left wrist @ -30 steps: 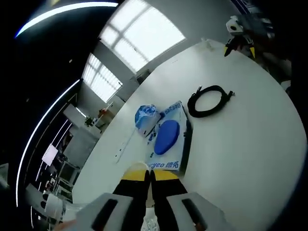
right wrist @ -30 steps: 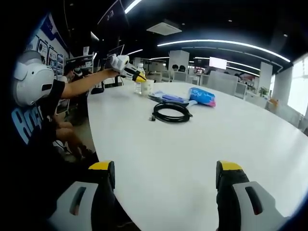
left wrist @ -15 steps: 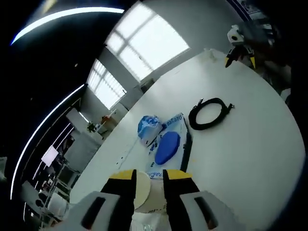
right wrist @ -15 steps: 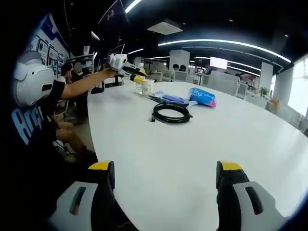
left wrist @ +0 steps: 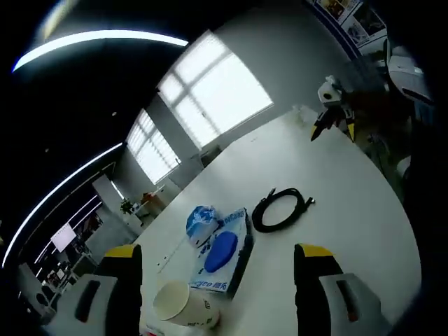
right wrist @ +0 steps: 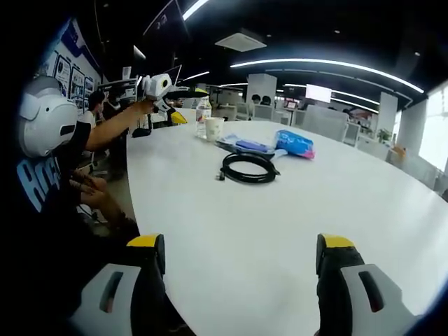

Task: Arrange the tabletop items into an orderly group along one side of the table until the central work area is clear of visible clutter.

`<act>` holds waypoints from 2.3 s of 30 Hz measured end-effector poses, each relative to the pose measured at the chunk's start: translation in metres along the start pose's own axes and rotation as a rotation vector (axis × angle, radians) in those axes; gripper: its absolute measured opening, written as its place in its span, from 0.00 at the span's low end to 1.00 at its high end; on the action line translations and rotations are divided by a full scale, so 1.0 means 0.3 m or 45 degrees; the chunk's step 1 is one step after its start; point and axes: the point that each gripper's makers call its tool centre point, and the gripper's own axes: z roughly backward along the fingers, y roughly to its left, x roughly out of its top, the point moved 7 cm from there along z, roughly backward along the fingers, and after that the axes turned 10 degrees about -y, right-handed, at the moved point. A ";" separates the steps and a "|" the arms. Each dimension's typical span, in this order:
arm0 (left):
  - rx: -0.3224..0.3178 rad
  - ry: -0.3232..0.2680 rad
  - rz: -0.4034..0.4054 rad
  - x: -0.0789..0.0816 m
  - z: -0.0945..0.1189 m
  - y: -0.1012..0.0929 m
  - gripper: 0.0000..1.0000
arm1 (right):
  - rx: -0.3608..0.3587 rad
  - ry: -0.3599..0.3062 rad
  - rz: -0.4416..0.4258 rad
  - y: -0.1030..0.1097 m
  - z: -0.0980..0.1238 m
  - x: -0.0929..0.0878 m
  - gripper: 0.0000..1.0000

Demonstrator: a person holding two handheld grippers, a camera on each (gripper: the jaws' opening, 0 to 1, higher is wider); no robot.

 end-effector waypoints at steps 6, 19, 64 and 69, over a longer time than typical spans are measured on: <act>0.007 0.004 0.059 -0.004 0.008 -0.020 1.00 | -0.008 -0.008 0.000 0.000 0.001 0.006 0.86; 0.055 -0.032 0.163 0.006 0.006 -0.040 1.00 | -0.027 -0.030 0.024 -0.006 -0.018 0.043 0.88; 0.241 0.075 0.458 -0.011 -0.201 -0.024 0.78 | -0.070 -0.187 0.073 -0.305 -0.412 0.404 0.81; 0.240 0.060 0.492 -0.016 -0.218 -0.017 0.78 | -0.095 -0.188 0.026 -0.347 -0.472 0.408 0.81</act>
